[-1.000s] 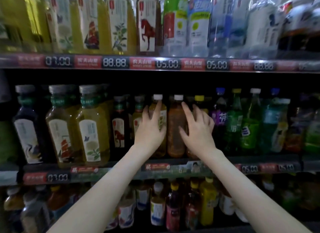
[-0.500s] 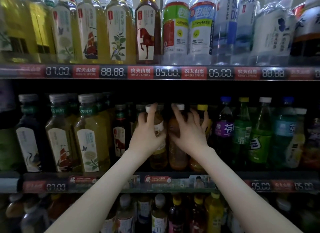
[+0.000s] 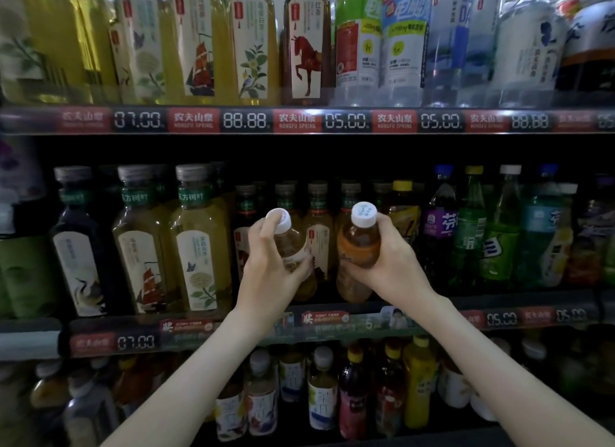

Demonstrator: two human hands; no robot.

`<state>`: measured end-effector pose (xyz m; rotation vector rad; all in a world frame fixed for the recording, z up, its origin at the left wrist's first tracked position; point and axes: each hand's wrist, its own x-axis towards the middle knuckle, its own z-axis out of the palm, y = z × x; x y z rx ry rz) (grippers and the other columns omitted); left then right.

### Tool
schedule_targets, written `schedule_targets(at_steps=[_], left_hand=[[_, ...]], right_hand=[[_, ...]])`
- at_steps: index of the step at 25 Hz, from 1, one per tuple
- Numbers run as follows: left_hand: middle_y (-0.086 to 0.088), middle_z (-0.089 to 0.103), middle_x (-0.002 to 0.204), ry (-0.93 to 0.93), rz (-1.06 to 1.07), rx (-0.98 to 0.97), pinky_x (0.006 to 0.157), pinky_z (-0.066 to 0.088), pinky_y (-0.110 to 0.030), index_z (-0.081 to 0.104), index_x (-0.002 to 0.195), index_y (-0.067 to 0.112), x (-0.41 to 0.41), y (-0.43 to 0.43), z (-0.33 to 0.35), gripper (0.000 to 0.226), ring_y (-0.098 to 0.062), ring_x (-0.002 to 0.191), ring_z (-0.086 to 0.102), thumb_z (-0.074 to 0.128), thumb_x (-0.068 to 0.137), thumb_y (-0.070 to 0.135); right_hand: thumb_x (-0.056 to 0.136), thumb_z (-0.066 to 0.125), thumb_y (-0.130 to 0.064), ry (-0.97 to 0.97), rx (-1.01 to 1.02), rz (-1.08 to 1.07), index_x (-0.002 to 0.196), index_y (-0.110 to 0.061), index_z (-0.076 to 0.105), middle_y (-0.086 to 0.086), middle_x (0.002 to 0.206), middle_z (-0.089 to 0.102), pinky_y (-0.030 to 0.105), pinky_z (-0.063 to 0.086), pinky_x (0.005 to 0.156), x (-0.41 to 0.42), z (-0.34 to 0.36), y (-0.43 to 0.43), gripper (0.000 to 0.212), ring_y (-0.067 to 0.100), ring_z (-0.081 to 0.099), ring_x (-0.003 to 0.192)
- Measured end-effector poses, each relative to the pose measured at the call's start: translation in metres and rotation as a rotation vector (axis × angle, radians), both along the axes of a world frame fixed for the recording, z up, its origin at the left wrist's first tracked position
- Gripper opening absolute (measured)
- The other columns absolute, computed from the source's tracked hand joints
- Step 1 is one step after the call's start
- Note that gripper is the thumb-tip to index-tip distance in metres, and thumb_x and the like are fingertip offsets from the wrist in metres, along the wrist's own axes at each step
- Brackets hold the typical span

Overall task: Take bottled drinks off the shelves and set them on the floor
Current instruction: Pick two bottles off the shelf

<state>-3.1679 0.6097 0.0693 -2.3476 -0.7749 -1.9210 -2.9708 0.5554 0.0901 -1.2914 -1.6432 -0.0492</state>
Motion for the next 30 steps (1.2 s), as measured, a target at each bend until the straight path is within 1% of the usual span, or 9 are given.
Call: schedule_targets(at_steps=[2, 4, 7, 9, 12, 16, 21, 26, 30], left_hand=[[-0.012, 0.034, 0.130, 0.018, 0.033, 0.130, 0.080, 0.052, -0.026, 0.024, 0.133, 0.023, -0.003, -0.006, -0.002, 0.080, -0.021, 0.109, 0.049, 0.078, 0.075, 0.007], [-0.014, 0.033, 0.129, 0.010, 0.037, 0.234, 0.084, 0.049, -0.027, 0.026, 0.131, 0.020, -0.006, -0.014, -0.001, 0.080, -0.025, 0.113, 0.047, 0.079, 0.073, 0.006], [-0.018, 0.034, 0.126, -0.010, -0.012, 0.339, 0.096, 0.043, -0.019, 0.024, 0.129, 0.018, -0.008, -0.037, 0.002, 0.073, -0.031, 0.116, 0.045, 0.076, 0.078, 0.009], [-0.021, 0.033, 0.125, -0.035, -0.050, 0.357, 0.103, 0.035, -0.013, 0.025, 0.126, 0.016, -0.008, -0.064, 0.001, 0.070, -0.033, 0.118, 0.042, 0.074, 0.077, 0.007], [-0.021, 0.033, 0.124, 0.009, -0.126, 0.326, 0.100, 0.036, -0.012, 0.013, 0.127, 0.014, -0.011, -0.103, -0.013, 0.076, -0.032, 0.114, 0.045, 0.073, 0.079, 0.010], [-0.013, 0.034, 0.126, 0.111, -0.248, 0.009, 0.085, 0.044, -0.012, 0.010, 0.131, 0.021, -0.007, -0.136, -0.062, 0.085, -0.029, 0.105, 0.053, 0.075, 0.075, 0.017], [0.002, 0.030, 0.130, 0.284, -0.282, -0.396, 0.067, 0.057, -0.036, 0.011, 0.137, 0.032, 0.014, -0.161, -0.163, 0.090, -0.030, 0.098, 0.060, 0.077, 0.076, 0.024], [-0.011, 0.039, 0.125, 0.432, -0.111, -0.691, 0.054, 0.044, -0.025, 0.016, 0.136, 0.028, 0.057, -0.186, -0.314, 0.091, -0.038, 0.082, 0.063, 0.078, 0.072, 0.012], [-0.017, 0.040, 0.137, 0.569, 0.039, -1.045, 0.075, 0.049, -0.042, 0.010, 0.132, 0.036, 0.086, -0.215, -0.475, 0.080, -0.042, 0.111, 0.053, 0.069, 0.081, 0.016]], right_hand=[[0.072, 0.083, -0.024, 0.071, 0.054, -0.030, 0.135, -0.024, 0.038, -0.020, 0.112, 0.053, 0.015, 0.045, 0.094, -0.003, -0.003, -0.014, 0.078, 0.000, 0.053, 0.106], [0.070, 0.085, -0.021, 0.074, 0.141, -0.085, 0.134, -0.014, 0.039, -0.025, 0.110, 0.048, 0.001, 0.038, 0.088, -0.006, -0.005, -0.032, 0.079, -0.005, 0.049, 0.103], [0.068, 0.086, -0.019, 0.080, 0.170, -0.155, 0.132, -0.009, 0.041, -0.018, 0.107, 0.049, -0.002, 0.038, 0.085, -0.010, -0.010, -0.060, 0.079, -0.006, 0.049, 0.099], [0.066, 0.086, -0.021, 0.099, 0.128, -0.192, 0.128, -0.019, 0.042, -0.024, 0.105, 0.049, -0.001, 0.039, 0.082, -0.011, -0.013, -0.084, 0.076, -0.010, 0.051, 0.093], [0.067, 0.084, -0.025, 0.134, 0.000, -0.201, 0.115, -0.041, 0.036, -0.025, 0.099, 0.053, -0.001, 0.039, 0.077, -0.011, -0.024, -0.116, 0.071, -0.020, 0.051, 0.094], [0.068, 0.083, -0.026, 0.161, -0.202, -0.172, 0.111, -0.050, 0.038, -0.030, 0.098, 0.057, 0.005, 0.043, 0.079, -0.005, -0.070, -0.143, 0.066, -0.012, 0.055, 0.098], [0.070, 0.080, -0.022, 0.283, -0.501, -0.100, 0.112, -0.043, 0.043, -0.022, 0.097, 0.061, 0.014, 0.046, 0.079, 0.021, -0.167, -0.158, 0.060, -0.008, 0.058, 0.093], [0.061, 0.076, -0.026, 0.347, -0.806, -0.119, 0.104, -0.046, 0.041, -0.019, 0.101, 0.060, 0.015, 0.041, 0.073, 0.062, -0.330, -0.181, 0.059, -0.007, 0.058, 0.089], [0.060, 0.081, -0.019, 0.374, -1.019, -0.185, 0.099, -0.041, 0.042, -0.020, 0.098, 0.054, 0.024, 0.044, 0.079, 0.084, -0.512, -0.221, 0.060, 0.004, 0.057, 0.092]])
